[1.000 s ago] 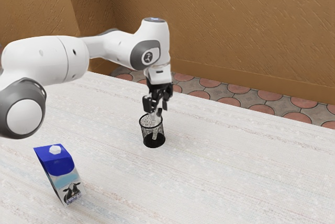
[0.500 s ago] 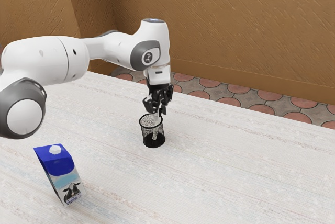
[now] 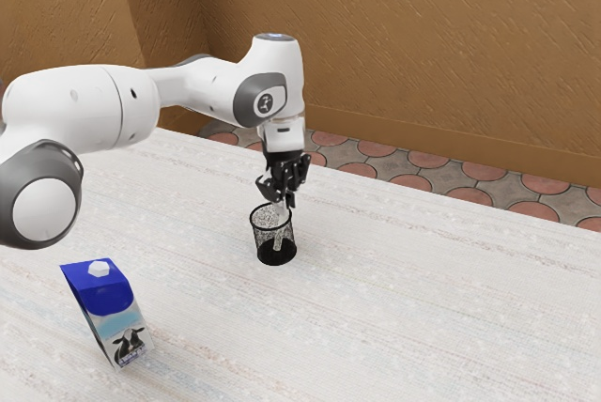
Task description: Take the marker out of the pen holder and place it to the left of the pen holder.
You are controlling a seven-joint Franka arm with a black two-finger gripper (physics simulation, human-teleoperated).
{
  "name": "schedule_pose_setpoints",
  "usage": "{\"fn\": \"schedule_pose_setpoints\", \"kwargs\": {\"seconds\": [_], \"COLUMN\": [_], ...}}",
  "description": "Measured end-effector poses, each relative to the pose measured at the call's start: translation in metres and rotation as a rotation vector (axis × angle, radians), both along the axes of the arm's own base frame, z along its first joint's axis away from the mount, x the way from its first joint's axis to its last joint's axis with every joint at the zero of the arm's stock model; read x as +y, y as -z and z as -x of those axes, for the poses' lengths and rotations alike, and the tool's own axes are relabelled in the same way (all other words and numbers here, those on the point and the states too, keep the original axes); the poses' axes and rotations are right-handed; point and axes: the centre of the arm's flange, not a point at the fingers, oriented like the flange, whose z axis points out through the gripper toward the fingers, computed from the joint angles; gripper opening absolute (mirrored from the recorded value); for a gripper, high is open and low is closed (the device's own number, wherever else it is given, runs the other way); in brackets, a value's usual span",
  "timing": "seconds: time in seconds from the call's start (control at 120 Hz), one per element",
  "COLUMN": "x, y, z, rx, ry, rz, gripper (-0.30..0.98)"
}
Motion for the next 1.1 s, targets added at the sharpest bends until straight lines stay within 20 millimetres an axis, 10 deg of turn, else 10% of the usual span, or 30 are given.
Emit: {"fn": "schedule_pose_setpoints", "kwargs": {"seconds": [0.567, 0.958, 1.1], "x": [0.033, 0.042, 0.117], "y": [-0.027, -0.148, -0.142], "z": [-0.001, 0.023, 0.013], "rx": [-0.046, -0.179, -0.181], "ry": [-0.056, -0.085, -0.178], "rz": [-0.007, 0.019, -0.050], "gripper": [-0.08, -0.10, -0.10]}}
